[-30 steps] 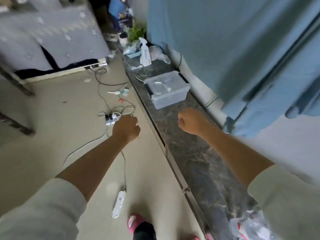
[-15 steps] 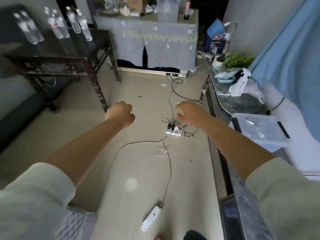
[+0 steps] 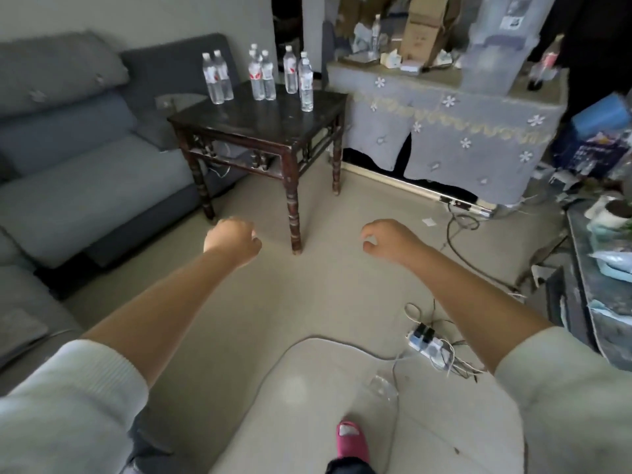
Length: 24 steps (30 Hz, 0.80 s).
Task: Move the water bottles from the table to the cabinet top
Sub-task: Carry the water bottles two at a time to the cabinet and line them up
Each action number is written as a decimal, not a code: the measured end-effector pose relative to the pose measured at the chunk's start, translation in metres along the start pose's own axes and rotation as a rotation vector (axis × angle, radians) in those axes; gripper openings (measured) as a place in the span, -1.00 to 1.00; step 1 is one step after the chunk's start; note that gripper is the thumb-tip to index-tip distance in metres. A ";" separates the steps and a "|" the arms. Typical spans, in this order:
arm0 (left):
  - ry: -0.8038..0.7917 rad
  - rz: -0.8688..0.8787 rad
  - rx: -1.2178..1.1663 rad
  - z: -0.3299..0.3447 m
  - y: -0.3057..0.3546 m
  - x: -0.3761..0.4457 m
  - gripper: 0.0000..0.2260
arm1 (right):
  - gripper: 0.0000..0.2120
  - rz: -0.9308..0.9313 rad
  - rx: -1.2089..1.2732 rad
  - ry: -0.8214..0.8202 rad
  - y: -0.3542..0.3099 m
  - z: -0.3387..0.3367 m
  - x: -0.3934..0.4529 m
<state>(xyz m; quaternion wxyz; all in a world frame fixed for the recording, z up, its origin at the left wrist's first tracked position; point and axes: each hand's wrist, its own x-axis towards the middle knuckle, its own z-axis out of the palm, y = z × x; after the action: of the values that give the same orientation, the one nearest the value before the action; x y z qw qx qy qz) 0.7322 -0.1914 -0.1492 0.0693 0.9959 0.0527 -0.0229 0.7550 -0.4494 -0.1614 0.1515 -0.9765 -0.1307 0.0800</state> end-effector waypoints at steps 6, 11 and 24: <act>0.058 -0.162 0.003 -0.036 -0.013 0.116 -0.71 | -0.73 -0.120 0.015 0.005 -0.007 -0.045 0.157; 0.071 -0.245 -0.001 -0.052 -0.037 0.174 -0.72 | -0.73 -0.212 0.033 0.035 -0.036 -0.065 0.249; 0.074 -0.280 0.065 -0.103 -0.171 0.347 -0.69 | -0.76 -0.296 -0.006 0.114 -0.140 -0.077 0.460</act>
<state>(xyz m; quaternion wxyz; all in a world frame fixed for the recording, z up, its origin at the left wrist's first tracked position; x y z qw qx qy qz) 1.0623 0.0270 -0.0886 0.0310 0.9808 0.1926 0.0029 1.1759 -0.2139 -0.0979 0.1658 -0.9500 -0.2646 0.0006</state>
